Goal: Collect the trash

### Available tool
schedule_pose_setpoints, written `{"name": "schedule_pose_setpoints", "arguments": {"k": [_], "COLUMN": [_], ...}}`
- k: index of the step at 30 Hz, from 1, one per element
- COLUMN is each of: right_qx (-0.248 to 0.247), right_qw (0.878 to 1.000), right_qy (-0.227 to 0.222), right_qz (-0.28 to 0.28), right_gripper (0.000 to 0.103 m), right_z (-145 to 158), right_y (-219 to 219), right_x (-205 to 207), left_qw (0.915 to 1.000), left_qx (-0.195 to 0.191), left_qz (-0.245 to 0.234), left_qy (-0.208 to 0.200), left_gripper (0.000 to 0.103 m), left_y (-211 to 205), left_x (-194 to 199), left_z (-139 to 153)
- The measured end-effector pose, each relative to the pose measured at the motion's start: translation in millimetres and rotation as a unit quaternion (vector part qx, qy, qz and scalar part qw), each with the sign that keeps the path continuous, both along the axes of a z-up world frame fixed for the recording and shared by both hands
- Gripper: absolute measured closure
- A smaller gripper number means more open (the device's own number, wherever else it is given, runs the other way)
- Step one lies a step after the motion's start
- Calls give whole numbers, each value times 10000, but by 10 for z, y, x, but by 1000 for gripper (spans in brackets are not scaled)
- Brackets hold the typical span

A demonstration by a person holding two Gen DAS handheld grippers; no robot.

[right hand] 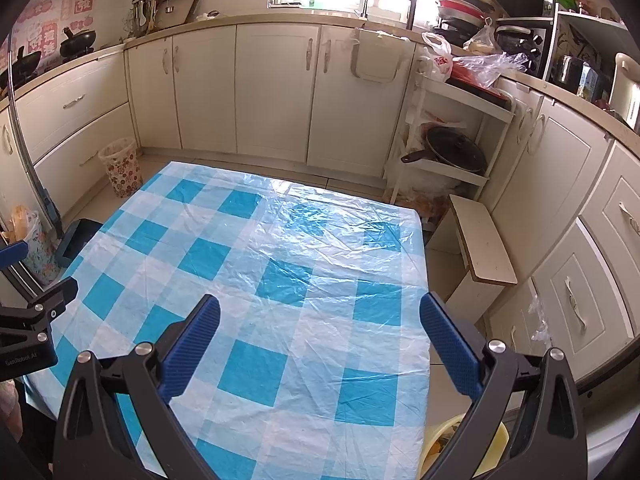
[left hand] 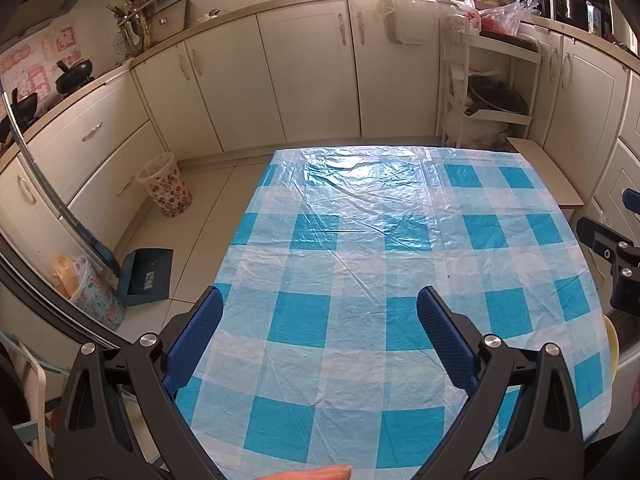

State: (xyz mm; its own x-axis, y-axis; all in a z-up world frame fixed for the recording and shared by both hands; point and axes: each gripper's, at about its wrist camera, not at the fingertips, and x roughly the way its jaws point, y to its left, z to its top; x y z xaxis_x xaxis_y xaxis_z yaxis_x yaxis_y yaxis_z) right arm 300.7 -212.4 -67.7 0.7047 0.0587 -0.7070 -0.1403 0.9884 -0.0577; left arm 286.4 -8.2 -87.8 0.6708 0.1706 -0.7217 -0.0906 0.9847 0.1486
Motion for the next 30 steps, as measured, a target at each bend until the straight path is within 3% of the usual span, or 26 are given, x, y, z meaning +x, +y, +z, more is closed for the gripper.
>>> {"name": "schedule_pose_setpoints", "arguments": {"k": [30], "right_qx": [48], "right_qw": [9999], "right_qy": [-61], "right_qz": [-125], "right_gripper": [7], "right_z": [47], "right_y": [-38], "right_x": [2], "left_qw": [10000], "left_qx": [14], "left_qz": [-42], "left_qy": [-28], "left_gripper": [9], "left_y": [11], "left_x": [4], "left_z": [5]}}
